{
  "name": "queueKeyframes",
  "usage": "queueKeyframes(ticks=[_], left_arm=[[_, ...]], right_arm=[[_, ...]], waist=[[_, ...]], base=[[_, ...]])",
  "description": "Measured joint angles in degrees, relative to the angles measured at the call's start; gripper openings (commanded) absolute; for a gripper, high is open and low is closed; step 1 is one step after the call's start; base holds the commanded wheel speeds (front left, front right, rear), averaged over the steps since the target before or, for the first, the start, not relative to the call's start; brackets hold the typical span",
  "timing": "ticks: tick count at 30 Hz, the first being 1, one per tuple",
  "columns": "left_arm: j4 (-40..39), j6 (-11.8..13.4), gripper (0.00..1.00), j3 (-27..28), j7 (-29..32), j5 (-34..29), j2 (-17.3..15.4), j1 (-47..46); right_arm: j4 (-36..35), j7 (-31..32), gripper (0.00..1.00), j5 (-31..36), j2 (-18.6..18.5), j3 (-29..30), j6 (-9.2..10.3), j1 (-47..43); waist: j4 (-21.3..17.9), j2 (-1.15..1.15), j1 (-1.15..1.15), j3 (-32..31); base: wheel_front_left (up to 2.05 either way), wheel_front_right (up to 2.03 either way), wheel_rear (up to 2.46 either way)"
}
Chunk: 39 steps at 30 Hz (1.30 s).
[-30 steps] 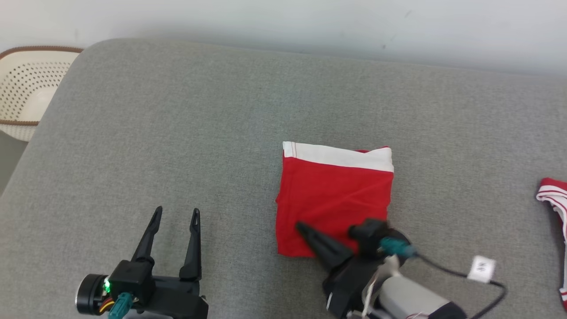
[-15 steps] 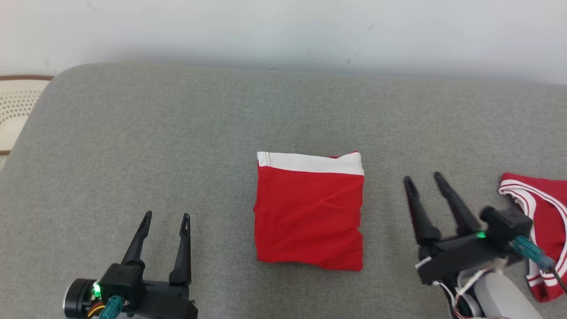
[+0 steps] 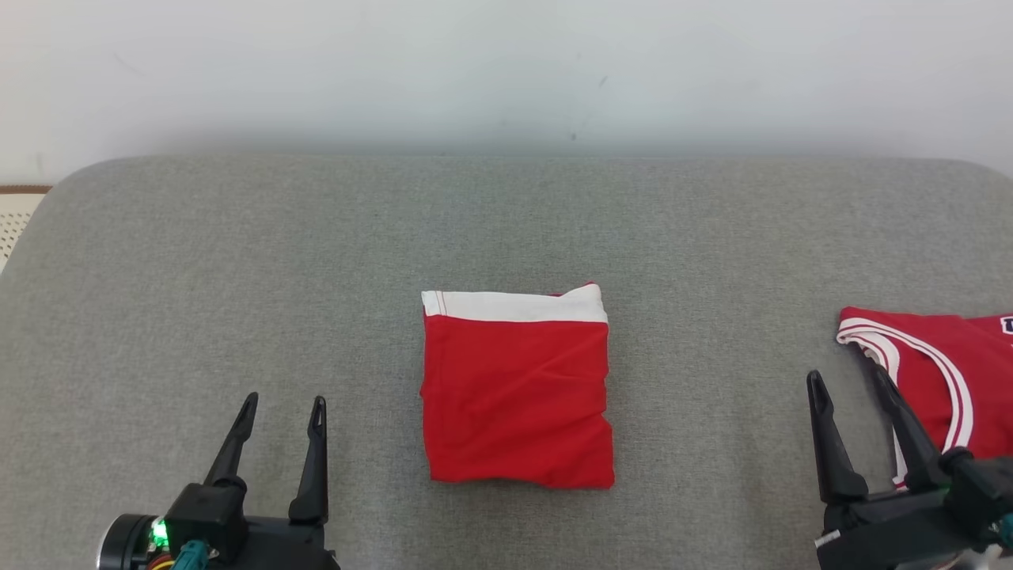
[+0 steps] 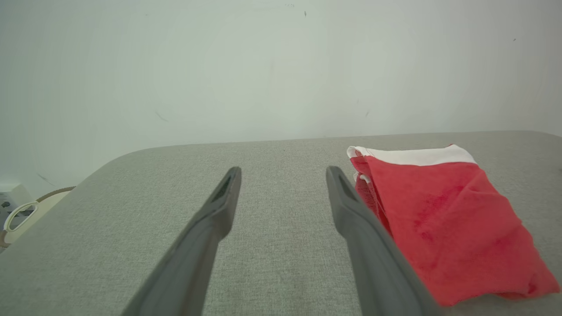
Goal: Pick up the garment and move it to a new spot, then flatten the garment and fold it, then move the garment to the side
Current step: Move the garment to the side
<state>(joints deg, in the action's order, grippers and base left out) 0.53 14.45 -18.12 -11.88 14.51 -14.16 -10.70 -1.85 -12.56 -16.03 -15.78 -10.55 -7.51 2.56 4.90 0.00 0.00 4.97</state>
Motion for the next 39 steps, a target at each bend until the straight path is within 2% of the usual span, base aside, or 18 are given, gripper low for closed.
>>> queueKeyframes(ticks=[5,13,20,25,30,37,39], left_arm=[[-0.31,0.43,1.0,0.35,0.52,0.12,-0.52,0.37],[-0.63,0.8,1.0,0.3,0.98,0.21,-0.83,0.42],[-0.8,0.87,1.0,-0.13,0.97,0.27,-0.74,-0.17],[-0.83,0.83,1.0,-0.81,0.63,0.26,-0.2,-1.23],[-0.11,0.77,1.0,-1.55,-0.12,0.4,0.73,-1.51],[1.38,0.46,1.0,-2.21,-0.81,0.75,1.45,-1.53],[1.51,0.34,1.0,-2.29,-0.88,0.78,1.47,-1.55]], right_arm=[[-4.14,2.44,1.0,2.19,0.89,1.86,0.0,-3.78],[-6.51,4.03,1.0,3.07,1.26,2.57,0.0,-5.36],[-5.12,4.83,1.0,2.85,-0.38,-0.49,0.0,-2.43],[0.05,5.54,1.0,0.0,-2.44,-6.47,0.0,2.79],[9.67,6.26,1.0,-2.89,-4.15,-16.3,0.0,8.94],[23.15,4.21,1.0,-8.95,-2.83,-27.96,0.0,15.61],[24.69,3.87,1.0,-10.11,-2.31,-29.24,0.0,16.36]], waist=[[-1.1,0.0,0.0,-0.29],[-1.78,0.0,0.0,0.11],[-1.5,0.0,0.0,1.15],[-0.42,0.0,0.0,1.93],[1.4,0.0,0.0,2.61],[4.26,0.0,0.0,3.0],[4.61,0.0,0.0,3.05]], base=[[0.0,0.0,0.0],[0.0,0.0,0.0],[0.0,0.0,0.0],[0.0,0.0,0.0],[0.0,0.0,0.0],[0.0,0.0,0.0],[0.0,0.0,0.0]])
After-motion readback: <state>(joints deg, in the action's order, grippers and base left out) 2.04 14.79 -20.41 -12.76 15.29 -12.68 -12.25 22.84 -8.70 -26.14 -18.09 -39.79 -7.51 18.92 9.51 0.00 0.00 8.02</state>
